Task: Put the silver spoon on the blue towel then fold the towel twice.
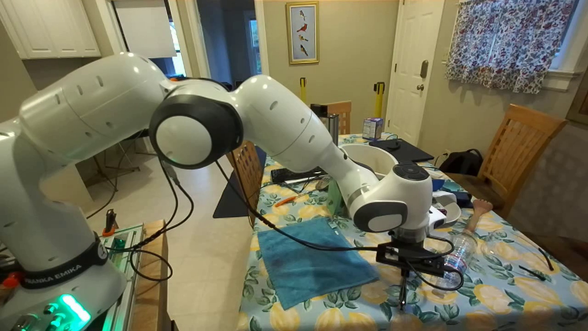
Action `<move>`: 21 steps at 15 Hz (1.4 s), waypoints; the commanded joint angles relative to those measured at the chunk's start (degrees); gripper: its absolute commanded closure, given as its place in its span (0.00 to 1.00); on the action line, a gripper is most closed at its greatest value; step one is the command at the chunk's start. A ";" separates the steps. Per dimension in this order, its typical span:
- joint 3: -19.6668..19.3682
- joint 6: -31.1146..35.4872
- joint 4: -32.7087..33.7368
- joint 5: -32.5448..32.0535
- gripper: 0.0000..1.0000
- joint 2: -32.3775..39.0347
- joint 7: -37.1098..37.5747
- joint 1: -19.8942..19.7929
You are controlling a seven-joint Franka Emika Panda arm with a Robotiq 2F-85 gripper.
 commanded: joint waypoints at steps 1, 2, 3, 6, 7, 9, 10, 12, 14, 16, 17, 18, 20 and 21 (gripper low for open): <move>1.92 -4.78 1.03 -0.23 0.98 -0.66 0.39 -0.91; 2.01 -5.69 0.03 -0.33 0.98 -1.69 0.28 -0.68; 2.04 -6.56 -1.12 -0.50 0.98 -2.85 0.18 -0.37; 2.18 -9.25 -2.37 -0.44 0.98 -4.79 0.33 0.30; 2.30 -10.05 -3.07 -0.50 0.98 -5.62 -0.04 0.46; 2.42 -11.98 -4.46 -0.76 0.98 -7.24 -0.81 1.00; 2.26 -12.74 -5.24 -0.76 0.98 -7.96 -0.41 1.59; 2.05 -14.22 -7.07 -0.80 0.98 -9.35 0.34 2.74; 2.02 -15.14 -9.17 -0.81 0.98 -10.77 0.83 3.95; 1.97 -15.34 -11.02 -0.93 0.98 -11.71 1.42 5.33; 1.94 -15.16 -12.00 -0.97 0.98 -12.18 1.84 5.99; 1.91 -15.23 -12.89 -0.98 0.98 -12.67 2.32 6.60; 1.55 -15.09 -14.97 -0.99 0.98 -13.59 4.64 8.12; 1.05 -14.48 -16.26 -1.13 0.98 -14.27 6.71 9.06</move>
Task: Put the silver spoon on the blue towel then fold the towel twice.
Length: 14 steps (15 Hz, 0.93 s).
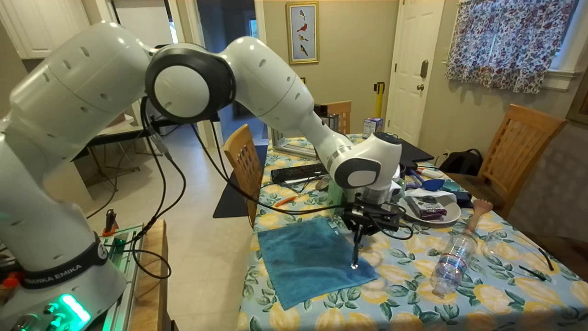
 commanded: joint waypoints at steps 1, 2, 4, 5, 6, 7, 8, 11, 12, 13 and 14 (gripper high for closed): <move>-1.37 0.84 -6.77 -1.20 0.98 -4.45 6.63 2.66; -1.88 1.65 -8.05 -1.32 0.98 -5.19 9.12 3.41; -2.32 2.44 -10.65 -1.50 0.98 -7.05 13.17 4.32; -2.52 3.35 -12.08 -1.70 0.98 -8.02 14.96 4.71; -2.57 4.26 -13.73 -1.75 0.98 -9.17 16.49 4.91; -2.84 5.27 -15.32 -1.97 0.98 -10.31 18.42 5.35; -2.94 6.96 -17.07 -2.12 0.98 -11.41 19.94 5.55; -3.50 9.25 -21.95 -3.52 0.98 -14.62 24.34 6.29; -3.22 8.70 -23.04 -4.13 0.98 -15.37 24.74 6.09; -3.07 8.79 -24.29 -4.79 0.98 -16.22 25.31 6.07; -2.74 8.19 -25.13 -5.21 0.98 -16.78 25.39 5.90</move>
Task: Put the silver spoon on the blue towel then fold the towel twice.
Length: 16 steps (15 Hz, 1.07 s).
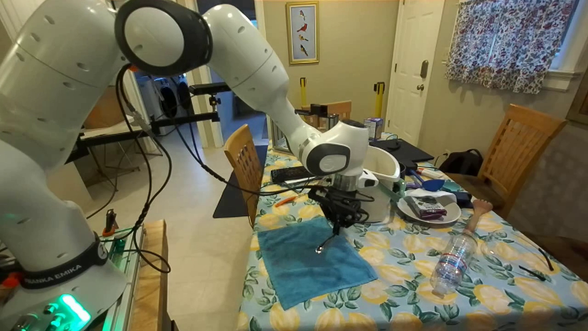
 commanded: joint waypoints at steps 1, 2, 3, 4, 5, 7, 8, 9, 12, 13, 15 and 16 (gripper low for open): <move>0.21 0.28 -6.68 -2.83 0.98 -4.82 2.89 0.20; 0.50 0.01 -7.34 -2.99 0.98 -5.27 2.81 0.04; 0.66 0.11 -8.02 -3.16 0.98 -5.63 2.94 0.17; 0.85 -0.04 -8.40 -3.32 0.98 -5.84 2.97 0.23; 1.06 -0.18 -8.25 -3.51 0.98 -5.58 2.84 0.28; 1.51 -0.57 -8.14 -3.81 0.98 -5.25 2.53 0.51; 1.63 -0.81 -8.02 -3.98 0.98 -5.01 2.62 0.74; 1.73 -0.81 -8.09 -4.18 0.98 -4.91 2.59 0.92; 2.12 -1.08 -8.46 -4.54 0.98 -4.51 2.44 1.47; 2.12 -1.16 -8.56 -4.74 0.98 -4.30 2.56 1.71; 2.08 -1.99 -8.09 -4.94 0.98 -3.60 2.69 2.06; 2.02 -2.30 -7.71 -5.04 0.98 -3.17 2.75 2.22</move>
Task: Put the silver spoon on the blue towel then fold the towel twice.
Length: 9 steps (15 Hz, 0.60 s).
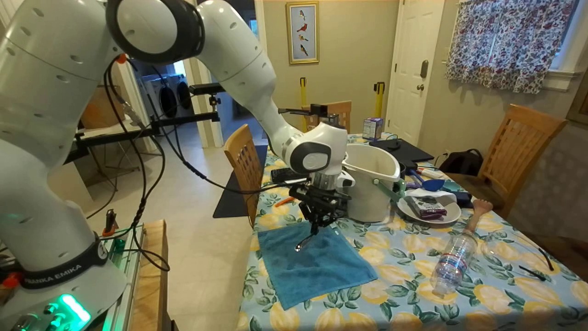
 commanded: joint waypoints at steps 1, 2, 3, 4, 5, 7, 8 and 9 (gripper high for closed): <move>0.11 -1.80 0.35 -1.97 0.98 0.60 1.60 0.41; 0.04 -2.11 0.45 -2.16 0.98 0.82 1.62 0.57; 0.06 -2.42 0.43 -2.29 0.98 0.97 1.55 0.63; -0.11 -2.84 0.46 -2.66 0.98 1.20 1.74 0.89; -0.21 -2.98 0.50 -2.97 0.98 1.38 1.85 1.02; -0.09 -3.06 0.56 -3.26 0.67 1.54 1.56 0.88; -0.12 -2.35 0.27 -3.32 0.66 1.38 1.65 0.85; 0.05 -2.51 0.18 -3.19 0.59 1.11 1.42 0.61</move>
